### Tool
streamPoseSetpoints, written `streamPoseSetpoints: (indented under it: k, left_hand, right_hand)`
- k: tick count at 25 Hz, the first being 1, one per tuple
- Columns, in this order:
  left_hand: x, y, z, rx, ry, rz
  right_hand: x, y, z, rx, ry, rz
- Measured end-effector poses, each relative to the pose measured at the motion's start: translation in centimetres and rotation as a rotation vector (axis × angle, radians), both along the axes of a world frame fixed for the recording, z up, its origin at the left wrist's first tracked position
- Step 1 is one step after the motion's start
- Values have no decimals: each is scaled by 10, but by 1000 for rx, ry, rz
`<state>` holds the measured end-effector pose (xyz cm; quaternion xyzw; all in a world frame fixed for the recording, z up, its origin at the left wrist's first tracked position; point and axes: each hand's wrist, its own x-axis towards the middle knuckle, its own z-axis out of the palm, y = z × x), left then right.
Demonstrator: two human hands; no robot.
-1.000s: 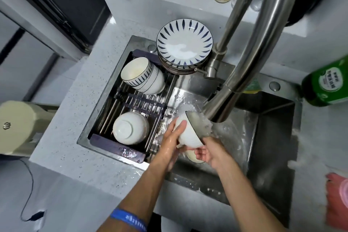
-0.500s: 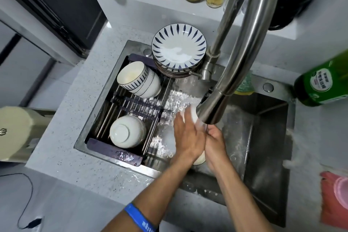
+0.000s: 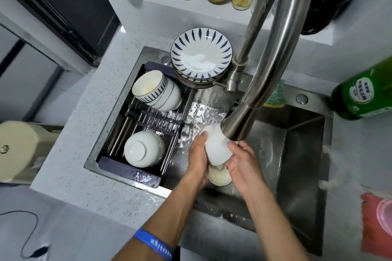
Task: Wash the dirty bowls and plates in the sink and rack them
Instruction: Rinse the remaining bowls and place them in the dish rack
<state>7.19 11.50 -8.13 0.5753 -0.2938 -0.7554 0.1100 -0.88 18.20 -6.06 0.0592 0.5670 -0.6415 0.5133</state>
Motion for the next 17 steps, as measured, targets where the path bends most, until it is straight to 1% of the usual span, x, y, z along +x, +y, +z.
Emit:
streamPoseSetpoints:
  k: [1,2,3,4,5,6,7,8,9,10,11,12,13,14,15,16,17]
  left_hand:
    - [0,3,3,-33,-10,-17]
    - [1,3,12,-100,-5,-67]
    - [4,0,17,-182,3,-137]
    - [4,-5,22,-224,-12,-193]
    - [3,-10,25,-239,-75,-197]
    - [6,-17,19,-231,-137,-148]
    - [8,-24,17,-240,-174,-103]
    - [12,-29,20,-255,-203,-57]
    - [15,-29,18,-250,-215,-16]
    - [17,-28,14,-212,-202,5]
    - [18,-23,11,-188,-178,-30]
    - [19,-20,10,-198,-159,-62]
    - [21,-18,7,-227,-165,-85]
    - [23,-18,5,-257,-179,-52]
    - [24,-21,4,-280,-181,-21]
    - [25,-21,0,-264,-173,7]
    - [25,-21,3,-263,-162,11]
  right_hand:
    - [6,-1,2,153,281,189]
    - [15,-1,5,257,573,374]
    - [23,2,3,296,820,511]
    - [29,7,4,275,961,623]
    - [33,16,2,241,1063,751]
    - [36,23,0,177,1210,886]
    - [35,26,-4,137,1406,1019]
    - [31,24,-4,136,1554,1102]
    - [26,18,-1,151,1578,1145]
    - [24,10,4,168,1521,1169]
    - [23,8,5,193,1473,1213]
    - [22,3,10,265,1453,1258]
    - [23,0,10,357,1511,1301]
    - [25,-4,13,398,1555,1330]
    - [28,-7,16,399,1531,1333]
    - [29,-4,17,386,1464,1313]
    - [27,-2,13,359,1449,1297]
